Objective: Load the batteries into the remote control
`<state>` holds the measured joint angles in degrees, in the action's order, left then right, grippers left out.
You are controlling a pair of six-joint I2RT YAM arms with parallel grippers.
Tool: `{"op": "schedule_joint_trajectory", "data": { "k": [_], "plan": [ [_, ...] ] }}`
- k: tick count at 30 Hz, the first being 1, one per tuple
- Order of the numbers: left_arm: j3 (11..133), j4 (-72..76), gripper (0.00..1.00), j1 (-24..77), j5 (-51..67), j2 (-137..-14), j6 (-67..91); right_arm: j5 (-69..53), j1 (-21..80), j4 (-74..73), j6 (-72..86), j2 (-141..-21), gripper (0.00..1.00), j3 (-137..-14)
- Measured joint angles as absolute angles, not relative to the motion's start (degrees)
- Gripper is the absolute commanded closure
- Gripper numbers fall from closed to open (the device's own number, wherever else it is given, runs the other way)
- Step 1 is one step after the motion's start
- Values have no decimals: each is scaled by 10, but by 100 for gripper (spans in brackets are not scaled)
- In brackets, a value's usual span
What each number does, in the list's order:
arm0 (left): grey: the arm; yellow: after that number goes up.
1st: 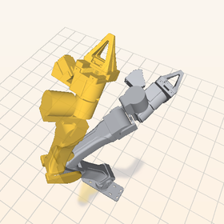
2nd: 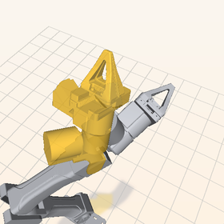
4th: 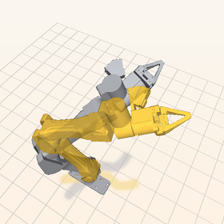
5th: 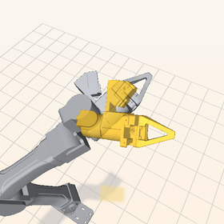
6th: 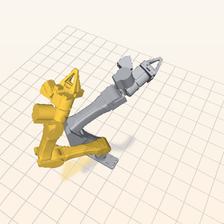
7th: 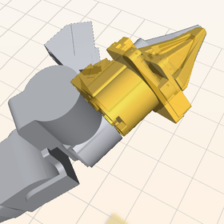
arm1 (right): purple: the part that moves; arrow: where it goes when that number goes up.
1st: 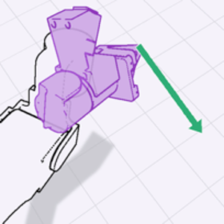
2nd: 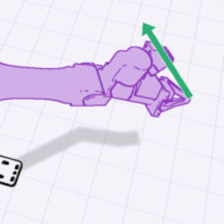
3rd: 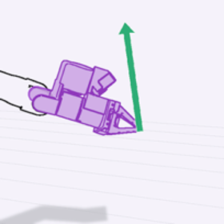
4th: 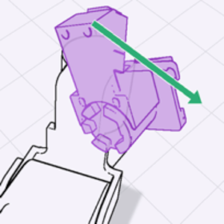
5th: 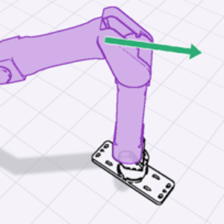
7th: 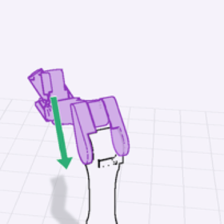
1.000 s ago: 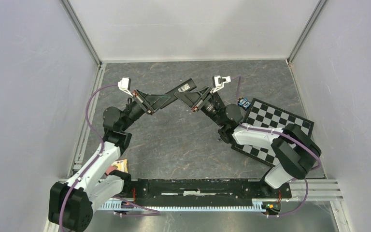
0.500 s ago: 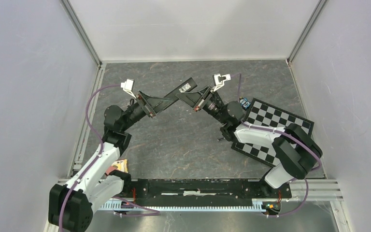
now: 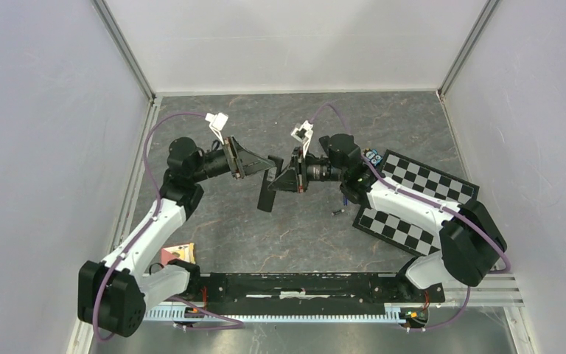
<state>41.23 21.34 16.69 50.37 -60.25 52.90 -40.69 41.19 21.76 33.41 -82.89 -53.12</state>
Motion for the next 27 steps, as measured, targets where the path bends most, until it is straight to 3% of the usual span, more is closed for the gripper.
{"op": "schedule_joint_trajectory", "data": {
  "k": [8,14,15,17,19,20,22,24,27],
  "plan": [
    [415,189,64,186,562,-641,508,-491,412,170,281,-833,100,-531],
    [415,187,69,192,592,-643,500,-537,412,175,291,-835,100,-531],
    [415,187,74,195,595,-643,498,-545,412,177,295,-835,100,-531],
    [415,190,96,201,599,-643,493,-560,412,180,306,-837,100,-531],
    [415,196,98,206,605,-643,478,-578,411,183,322,-839,100,-531],
    [416,198,98,208,607,-643,471,-585,409,184,331,-839,94,-531],
    [417,198,98,210,603,-643,468,-588,407,187,338,-839,64,-531],
    [420,196,98,211,588,-643,468,-578,406,203,347,-838,42,-526],
    [422,190,98,225,538,-643,479,-520,406,255,364,-823,26,-495]
  ]
}}
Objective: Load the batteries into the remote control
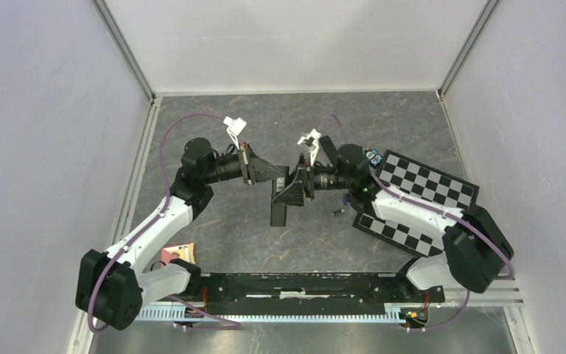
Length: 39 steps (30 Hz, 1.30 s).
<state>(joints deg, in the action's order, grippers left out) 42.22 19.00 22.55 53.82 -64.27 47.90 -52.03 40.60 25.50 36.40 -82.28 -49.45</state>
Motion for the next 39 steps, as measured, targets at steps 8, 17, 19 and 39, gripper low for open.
{"op": "schedule_joint_trajectory", "data": {
  "k": [8,17,19,39],
  "plan": [
    [407,294,98,233,359,-629,599,-293,405,527,529,-706,19,-254],
    [366,377,98,234,270,-628,697,-219,406,738,646,-738,28,-250],
    [356,389,98,234,256,-625,710,-218,409,749,658,-749,28,-263],
    [333,428,39,237,254,-577,704,-244,428,710,696,-794,100,-313]
  ]
}}
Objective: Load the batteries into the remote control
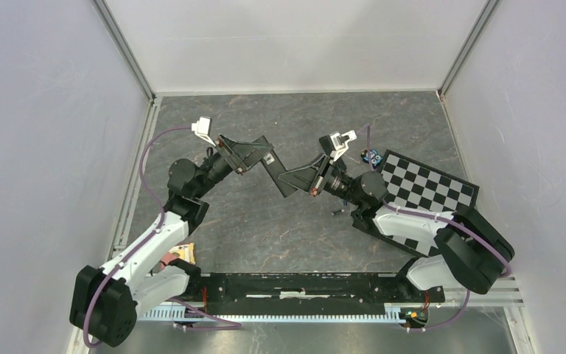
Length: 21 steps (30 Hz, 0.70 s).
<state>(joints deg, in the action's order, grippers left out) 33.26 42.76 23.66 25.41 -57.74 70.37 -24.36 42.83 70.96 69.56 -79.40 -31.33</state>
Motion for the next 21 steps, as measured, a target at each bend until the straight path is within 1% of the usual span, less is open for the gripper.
{"op": "schedule_joint_trajectory", "data": {
  "k": [4,6,7,8,9,10,12,13,14,15,17,20,21],
  "plan": [
    [351,350,66,237,321,-572,655,-278,424,657,671,-794,100,-339],
    [357,322,83,237,348,-570,635,-296,420,628,656,-794,100,-353],
    [359,311,95,237,358,-568,627,-303,417,613,648,-794,100,-359],
    [359,304,98,237,363,-567,621,-314,414,600,643,-794,100,-364],
    [360,301,98,236,366,-567,620,-320,412,588,639,-794,99,-368],
    [360,300,98,236,367,-567,617,-325,411,580,635,-794,90,-371],
    [360,300,98,236,367,-567,616,-331,408,570,629,-792,55,-374],
    [360,300,98,236,366,-569,616,-330,408,565,625,-788,41,-374],
    [359,302,98,236,366,-570,618,-324,408,560,616,-783,36,-373],
    [358,306,98,237,363,-572,622,-313,408,555,608,-776,32,-370],
    [352,324,98,237,354,-575,635,-288,408,551,599,-764,30,-364],
    [334,371,98,237,328,-584,667,-247,414,553,595,-758,32,-360],
    [329,386,98,237,319,-588,677,-235,417,553,597,-758,35,-359]
  ]
}}
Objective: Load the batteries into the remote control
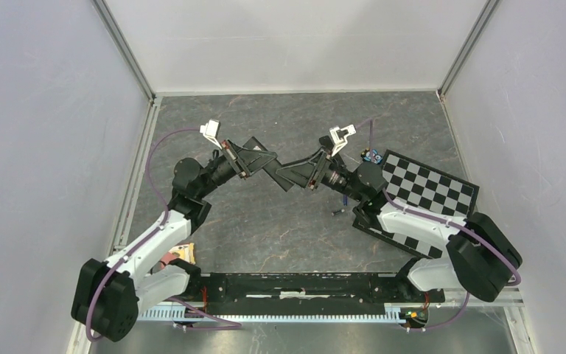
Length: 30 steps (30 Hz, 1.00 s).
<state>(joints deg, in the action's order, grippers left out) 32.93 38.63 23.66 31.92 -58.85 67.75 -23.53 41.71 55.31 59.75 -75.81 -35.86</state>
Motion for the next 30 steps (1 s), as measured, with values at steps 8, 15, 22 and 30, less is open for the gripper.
{"op": "schedule_joint_trajectory", "data": {
  "k": [8,15,22,30],
  "plan": [
    [315,439,98,236,285,-602,725,-203,426,566,612,-771,79,-358],
    [314,434,98,237,286,-601,731,-207,425,609,628,-774,93,-335],
    [320,396,98,237,317,-602,731,-248,412,633,622,-774,93,-309],
    [321,370,98,232,322,-602,724,-276,401,591,604,-772,74,-320]
  ]
}}
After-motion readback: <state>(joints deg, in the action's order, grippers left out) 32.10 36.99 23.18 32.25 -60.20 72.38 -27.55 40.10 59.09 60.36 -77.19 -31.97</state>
